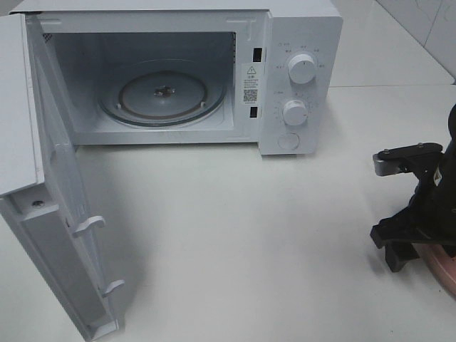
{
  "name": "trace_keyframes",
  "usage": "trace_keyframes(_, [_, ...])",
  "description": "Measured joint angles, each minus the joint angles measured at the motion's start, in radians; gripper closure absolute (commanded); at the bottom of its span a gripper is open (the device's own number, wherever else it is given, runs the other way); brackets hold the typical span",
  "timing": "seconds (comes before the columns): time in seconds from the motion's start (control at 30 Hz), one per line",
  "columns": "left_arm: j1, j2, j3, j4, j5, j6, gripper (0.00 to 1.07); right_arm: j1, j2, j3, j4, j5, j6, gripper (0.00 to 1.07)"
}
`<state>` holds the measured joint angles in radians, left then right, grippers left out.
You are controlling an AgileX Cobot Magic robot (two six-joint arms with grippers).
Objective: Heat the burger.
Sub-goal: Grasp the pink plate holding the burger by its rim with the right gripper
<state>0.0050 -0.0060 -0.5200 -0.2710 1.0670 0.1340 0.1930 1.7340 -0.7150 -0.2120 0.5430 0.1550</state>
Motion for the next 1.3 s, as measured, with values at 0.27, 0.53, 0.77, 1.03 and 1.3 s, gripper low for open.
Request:
trace_keyframes(0.27, [0.0,0.0,0.0,0.0,0.0,0.0,0.07,0.0,0.001,0.0,-0.023,-0.002,0.0,0.46])
trace_keyframes(0.53, [0.0,0.0,0.0,0.0,0.0,0.0,0.07,0.0,0.001,0.0,-0.035,-0.001,0.031,0.66])
trace_keyframes(0.77, [0.0,0.0,0.0,0.0,0.0,0.0,0.07,0.0,0.001,0.0,-0.061,0.006,0.053,0.72])
trace_keyframes(1.03, [0.0,0.0,0.0,0.0,0.0,0.0,0.07,0.0,0.028,0.0,-0.083,0.013,0.063,0.9])
trace_keyframes(1.3, [0.0,0.0,0.0,0.0,0.0,0.0,0.07,0.0,0.032,0.0,-0.103,0.037,0.078,1.07])
